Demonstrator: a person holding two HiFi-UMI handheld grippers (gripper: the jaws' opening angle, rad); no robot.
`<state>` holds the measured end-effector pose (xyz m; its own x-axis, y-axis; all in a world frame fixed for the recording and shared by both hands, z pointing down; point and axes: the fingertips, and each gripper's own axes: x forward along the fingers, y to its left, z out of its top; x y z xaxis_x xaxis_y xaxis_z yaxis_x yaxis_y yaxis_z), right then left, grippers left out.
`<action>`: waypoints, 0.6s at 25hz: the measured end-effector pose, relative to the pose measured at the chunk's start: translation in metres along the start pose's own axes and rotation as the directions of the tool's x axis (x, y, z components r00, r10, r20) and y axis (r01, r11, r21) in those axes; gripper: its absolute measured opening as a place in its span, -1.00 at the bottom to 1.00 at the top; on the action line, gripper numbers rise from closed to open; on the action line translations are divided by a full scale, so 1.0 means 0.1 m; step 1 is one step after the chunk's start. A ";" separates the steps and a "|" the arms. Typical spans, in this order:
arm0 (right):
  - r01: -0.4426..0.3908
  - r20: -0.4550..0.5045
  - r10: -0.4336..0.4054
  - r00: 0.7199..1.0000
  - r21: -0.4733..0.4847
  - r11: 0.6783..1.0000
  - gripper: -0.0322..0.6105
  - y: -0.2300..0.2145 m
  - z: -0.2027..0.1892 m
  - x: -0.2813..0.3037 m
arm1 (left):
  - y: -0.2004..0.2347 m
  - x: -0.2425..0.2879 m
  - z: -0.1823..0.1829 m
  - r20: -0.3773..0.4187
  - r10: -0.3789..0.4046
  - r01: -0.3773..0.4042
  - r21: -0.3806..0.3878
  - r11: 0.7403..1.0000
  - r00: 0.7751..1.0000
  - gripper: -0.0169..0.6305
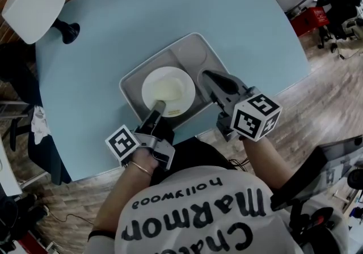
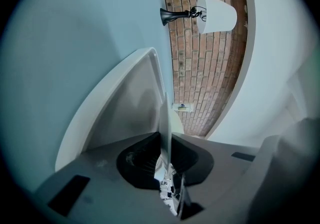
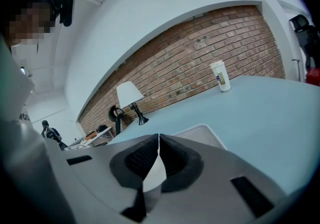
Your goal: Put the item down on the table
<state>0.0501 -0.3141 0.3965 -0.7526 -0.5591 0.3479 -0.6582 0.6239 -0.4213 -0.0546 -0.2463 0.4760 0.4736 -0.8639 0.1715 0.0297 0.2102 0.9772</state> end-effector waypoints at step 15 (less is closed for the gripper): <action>-0.018 0.007 0.018 1.000 0.025 1.000 -0.87 0.02 0.01 0.03 | 0.20 -0.05 0.11 0.036 0.146 -0.145 -0.036 0.989 0.989 -0.87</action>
<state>0.0462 -0.3151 0.3959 -0.7641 -0.5516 0.3345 -0.6438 0.6199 -0.4486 -0.0664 -0.2425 0.4960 0.4411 -0.8397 0.3167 -0.0078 0.3493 0.9370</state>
